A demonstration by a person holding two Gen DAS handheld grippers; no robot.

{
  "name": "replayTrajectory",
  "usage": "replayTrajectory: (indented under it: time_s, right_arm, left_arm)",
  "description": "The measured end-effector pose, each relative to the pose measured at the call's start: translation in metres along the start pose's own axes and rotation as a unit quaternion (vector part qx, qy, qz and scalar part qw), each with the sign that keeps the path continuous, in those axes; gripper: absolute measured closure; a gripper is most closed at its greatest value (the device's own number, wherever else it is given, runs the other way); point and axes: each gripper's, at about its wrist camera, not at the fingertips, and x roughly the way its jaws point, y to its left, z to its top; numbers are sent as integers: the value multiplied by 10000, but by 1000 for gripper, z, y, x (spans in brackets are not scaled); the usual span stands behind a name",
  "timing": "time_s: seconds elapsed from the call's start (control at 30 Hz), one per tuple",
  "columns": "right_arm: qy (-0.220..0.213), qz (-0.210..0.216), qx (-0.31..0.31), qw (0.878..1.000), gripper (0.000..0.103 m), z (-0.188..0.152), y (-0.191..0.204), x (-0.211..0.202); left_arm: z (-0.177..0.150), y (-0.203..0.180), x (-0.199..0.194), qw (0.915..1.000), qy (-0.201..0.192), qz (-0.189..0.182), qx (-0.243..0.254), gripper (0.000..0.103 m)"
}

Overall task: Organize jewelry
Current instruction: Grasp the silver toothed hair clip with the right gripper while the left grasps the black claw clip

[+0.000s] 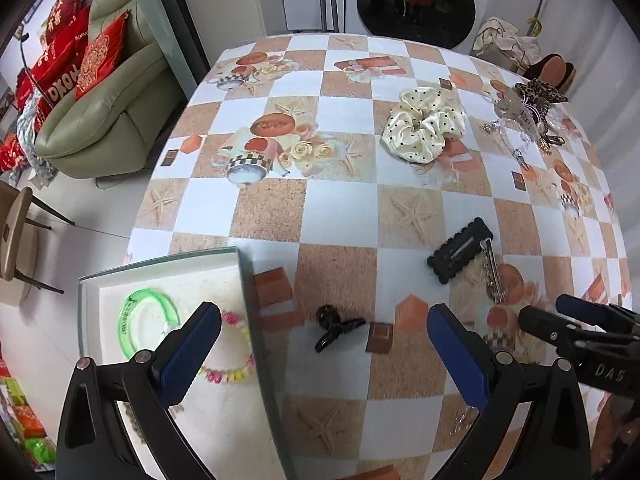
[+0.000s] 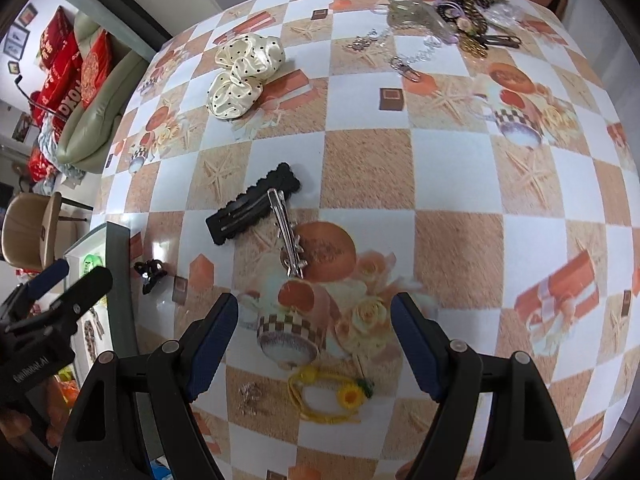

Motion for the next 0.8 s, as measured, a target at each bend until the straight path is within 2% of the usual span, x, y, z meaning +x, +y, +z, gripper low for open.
replayTrajectory:
  time_s: [0.43,0.67,0.8]
  right_arm:
    - [26,-186,-406,9990,42,19,18,23]
    - [47,-266,-619,9977,50,28,25,36]
    - [36,-315,-763,9966,51,30,28,39]
  left_arm:
    - [-8,-12,25,9995,212,-140,206,0]
    - [-11,-22,38,9985,248,-106,482,0]
    - [-15,-27,51,9978,364,-56,555,0]
